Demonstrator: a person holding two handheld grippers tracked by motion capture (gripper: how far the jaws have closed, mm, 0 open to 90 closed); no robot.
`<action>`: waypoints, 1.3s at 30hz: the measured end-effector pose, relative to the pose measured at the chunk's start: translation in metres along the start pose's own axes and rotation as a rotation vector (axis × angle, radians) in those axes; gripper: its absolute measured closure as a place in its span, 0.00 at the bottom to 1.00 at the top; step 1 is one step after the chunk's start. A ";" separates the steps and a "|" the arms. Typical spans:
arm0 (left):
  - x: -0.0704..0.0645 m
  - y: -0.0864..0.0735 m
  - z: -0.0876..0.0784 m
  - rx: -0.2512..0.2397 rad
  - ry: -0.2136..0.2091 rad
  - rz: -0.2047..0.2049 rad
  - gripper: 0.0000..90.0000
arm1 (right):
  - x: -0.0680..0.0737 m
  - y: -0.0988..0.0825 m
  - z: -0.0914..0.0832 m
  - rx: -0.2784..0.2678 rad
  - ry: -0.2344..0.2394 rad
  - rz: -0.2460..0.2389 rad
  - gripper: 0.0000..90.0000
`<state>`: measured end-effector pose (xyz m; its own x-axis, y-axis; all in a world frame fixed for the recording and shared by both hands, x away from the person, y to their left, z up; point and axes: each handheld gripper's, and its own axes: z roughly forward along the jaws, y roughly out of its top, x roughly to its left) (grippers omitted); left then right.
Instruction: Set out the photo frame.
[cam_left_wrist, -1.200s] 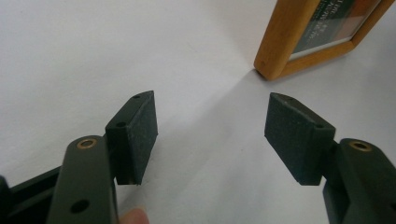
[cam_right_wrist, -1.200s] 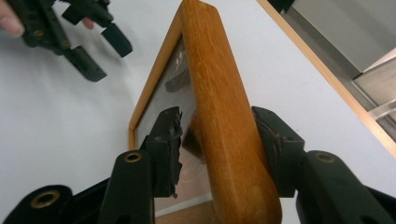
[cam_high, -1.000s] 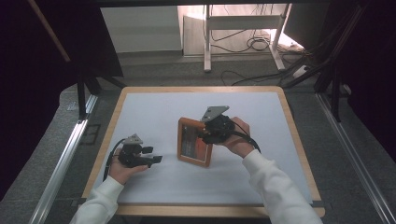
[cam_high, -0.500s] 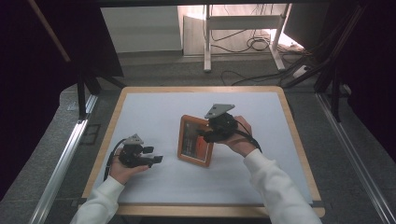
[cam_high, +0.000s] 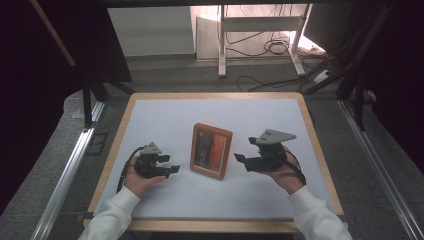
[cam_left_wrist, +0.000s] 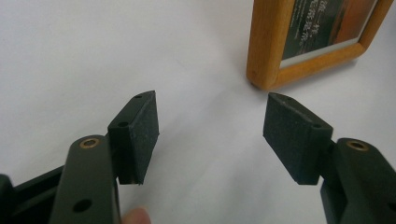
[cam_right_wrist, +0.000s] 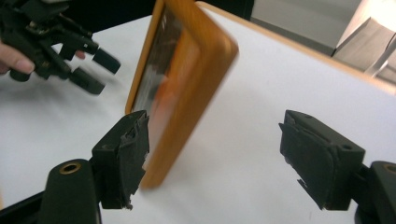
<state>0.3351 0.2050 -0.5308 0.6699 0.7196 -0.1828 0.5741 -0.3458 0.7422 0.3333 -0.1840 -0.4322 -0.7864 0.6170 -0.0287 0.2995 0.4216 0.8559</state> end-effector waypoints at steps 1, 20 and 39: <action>0.000 0.001 0.001 0.007 0.002 0.001 0.42 | -0.001 -0.006 -0.002 0.000 -0.002 0.010 0.26; -0.001 0.030 0.039 0.040 -0.013 0.037 1.00 | -0.002 -0.068 -0.023 0.024 -0.076 0.072 0.26; -0.013 0.031 0.041 0.050 -0.046 0.081 1.00 | -0.002 -0.074 -0.021 0.050 -0.092 0.052 0.26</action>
<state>0.3638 0.1603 -0.5322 0.7352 0.6602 -0.1540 0.5393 -0.4321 0.7228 0.3011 -0.2305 -0.4843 -0.7168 0.6964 -0.0347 0.3668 0.4189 0.8307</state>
